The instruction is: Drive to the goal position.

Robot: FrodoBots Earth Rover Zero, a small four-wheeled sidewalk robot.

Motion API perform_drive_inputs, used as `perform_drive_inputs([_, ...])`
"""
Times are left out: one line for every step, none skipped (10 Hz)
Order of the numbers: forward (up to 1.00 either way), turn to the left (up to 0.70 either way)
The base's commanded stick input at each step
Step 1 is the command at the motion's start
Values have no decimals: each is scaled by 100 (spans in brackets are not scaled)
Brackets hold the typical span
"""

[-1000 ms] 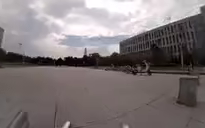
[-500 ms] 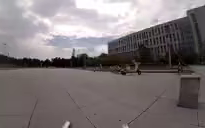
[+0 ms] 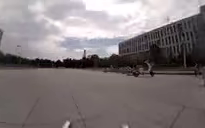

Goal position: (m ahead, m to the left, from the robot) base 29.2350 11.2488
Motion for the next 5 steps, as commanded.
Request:
perform_drive_inputs([70,35])
perform_drive_inputs([70,27])
perform_drive_inputs([70,1])
perform_drive_inputs([70,0])
perform_drive_inputs([70,0])
